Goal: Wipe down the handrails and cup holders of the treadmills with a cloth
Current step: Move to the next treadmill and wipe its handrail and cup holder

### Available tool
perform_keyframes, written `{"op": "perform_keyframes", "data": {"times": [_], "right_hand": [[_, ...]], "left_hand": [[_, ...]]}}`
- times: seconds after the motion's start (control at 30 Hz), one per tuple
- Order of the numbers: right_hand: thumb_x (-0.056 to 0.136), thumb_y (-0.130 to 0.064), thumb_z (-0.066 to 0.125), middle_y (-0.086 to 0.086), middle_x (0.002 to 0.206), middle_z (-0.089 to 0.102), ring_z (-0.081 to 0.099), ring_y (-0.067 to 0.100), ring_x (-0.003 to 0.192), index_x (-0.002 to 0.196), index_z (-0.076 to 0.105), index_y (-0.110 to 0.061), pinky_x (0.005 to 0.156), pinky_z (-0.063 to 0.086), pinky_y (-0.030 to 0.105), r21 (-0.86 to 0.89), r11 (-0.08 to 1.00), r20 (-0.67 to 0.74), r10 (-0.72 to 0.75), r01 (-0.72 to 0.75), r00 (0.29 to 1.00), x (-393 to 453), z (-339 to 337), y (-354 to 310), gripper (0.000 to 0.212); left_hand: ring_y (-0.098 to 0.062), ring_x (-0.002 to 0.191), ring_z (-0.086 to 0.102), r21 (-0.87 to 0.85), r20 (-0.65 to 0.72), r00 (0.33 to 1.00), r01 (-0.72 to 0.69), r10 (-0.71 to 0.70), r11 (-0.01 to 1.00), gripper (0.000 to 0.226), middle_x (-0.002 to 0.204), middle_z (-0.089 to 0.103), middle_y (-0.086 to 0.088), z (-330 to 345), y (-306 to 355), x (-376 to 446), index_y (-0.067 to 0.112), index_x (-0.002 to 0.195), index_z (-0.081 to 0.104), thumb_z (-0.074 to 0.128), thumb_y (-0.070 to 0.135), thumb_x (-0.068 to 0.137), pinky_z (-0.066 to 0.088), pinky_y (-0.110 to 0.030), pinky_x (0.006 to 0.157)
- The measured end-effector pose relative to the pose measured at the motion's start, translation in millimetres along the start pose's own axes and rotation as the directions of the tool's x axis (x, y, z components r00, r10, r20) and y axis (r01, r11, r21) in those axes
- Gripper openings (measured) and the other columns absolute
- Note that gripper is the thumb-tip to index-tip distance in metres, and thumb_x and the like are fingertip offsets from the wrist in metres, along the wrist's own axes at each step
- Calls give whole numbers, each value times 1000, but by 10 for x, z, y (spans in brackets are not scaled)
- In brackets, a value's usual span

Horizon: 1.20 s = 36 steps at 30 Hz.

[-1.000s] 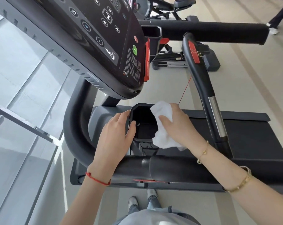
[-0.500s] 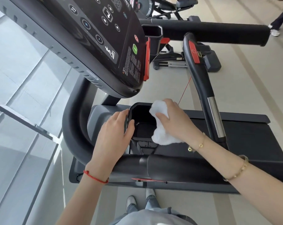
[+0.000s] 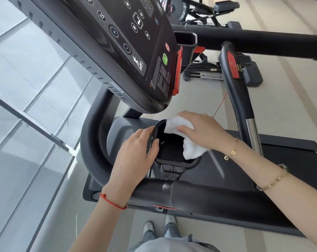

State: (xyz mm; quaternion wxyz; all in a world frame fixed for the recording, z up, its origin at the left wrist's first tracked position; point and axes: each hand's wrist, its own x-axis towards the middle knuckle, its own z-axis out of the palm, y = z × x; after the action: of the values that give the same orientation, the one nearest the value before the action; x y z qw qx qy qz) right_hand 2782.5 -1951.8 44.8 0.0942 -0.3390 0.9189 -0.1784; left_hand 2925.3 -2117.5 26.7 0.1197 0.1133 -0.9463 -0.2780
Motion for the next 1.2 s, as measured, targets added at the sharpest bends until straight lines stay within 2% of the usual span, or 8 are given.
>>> {"op": "perform_keyframes", "data": {"times": [0.1, 0.27, 0.47, 0.57, 0.77, 0.87, 1.03, 1.2], "right_hand": [[98, -40, 48, 2, 111, 64, 56, 27, 101, 131, 51, -24, 74, 33, 33, 113, 985, 5, 132, -132, 991, -75, 5, 13, 37], [97, -37, 51, 1, 111, 66, 57, 26, 104, 124, 57, -24, 78, 37, 33, 150, 974, -14, 174, -170, 985, -5, 14, -126, 30], [99, -33, 50, 7, 143, 42, 44, 24, 126, 146, 28, -18, 87, 30, 25, 457, 811, -65, 441, -366, 895, -481, 274, -228, 54], [98, -32, 51, 8, 141, 45, 46, 22, 121, 146, 28, -14, 86, 30, 23, 511, 766, -40, 474, -389, 880, -530, 288, -238, 56], [100, -34, 48, 7, 128, 53, 50, 22, 106, 139, 41, -18, 82, 38, 31, 360, 871, -6, 360, -334, 933, -219, 51, -181, 43], [101, -33, 44, 8, 143, 40, 43, 24, 124, 147, 28, -17, 96, 35, 30, 368, 875, -13, 342, -314, 940, -415, 160, -183, 51], [101, -33, 44, 10, 148, 33, 39, 26, 131, 150, 21, -12, 93, 28, 23, 361, 870, -17, 365, -334, 931, -433, 227, -166, 57], [102, -32, 43, -1, 136, 53, 55, 25, 115, 138, 46, -23, 86, 39, 34, 2, 1000, -1, -7, 7, 1000, 17, 0, -135, 38]], "left_hand": [[-18, 109, 61, -1, 3, 1000, -2, 2, 1000, 44, 123, 64, 0, 1, 8, -3, 16, 140, 51, 49, 34, 100, 51, -33, 89], [-18, 110, 61, -4, 18, 1000, -18, 18, 1000, 44, 124, 63, 0, -9, -5, 6, 14, 139, 51, 48, 34, 100, 50, -37, 90], [-23, 109, 62, -3, 24, 999, -37, 37, 999, 44, 124, 63, -5, -10, -12, 18, 11, 138, 51, 49, 32, 100, 52, -39, 89], [-22, 108, 62, -6, 19, 999, -43, 43, 999, 43, 123, 64, -4, -16, -12, 25, 11, 138, 51, 49, 32, 100, 53, -38, 87], [-24, 108, 62, -8, 24, 998, -50, 50, 999, 44, 123, 63, -6, -21, -20, 13, 11, 139, 51, 48, 32, 100, 52, -40, 88], [-23, 109, 61, -10, 24, 999, -48, 48, 999, 45, 123, 63, -6, -19, -17, 14, 10, 139, 51, 49, 32, 100, 51, -38, 91], [-24, 104, 63, 6, 22, 999, -42, 42, 999, 43, 120, 64, -6, -19, 0, 15, 11, 138, 52, 49, 32, 100, 53, -41, 87], [-25, 98, 63, 9, 23, 998, -50, 50, 999, 40, 111, 65, -7, -32, 15, 16, 11, 136, 53, 49, 30, 100, 52, -41, 81]]}}
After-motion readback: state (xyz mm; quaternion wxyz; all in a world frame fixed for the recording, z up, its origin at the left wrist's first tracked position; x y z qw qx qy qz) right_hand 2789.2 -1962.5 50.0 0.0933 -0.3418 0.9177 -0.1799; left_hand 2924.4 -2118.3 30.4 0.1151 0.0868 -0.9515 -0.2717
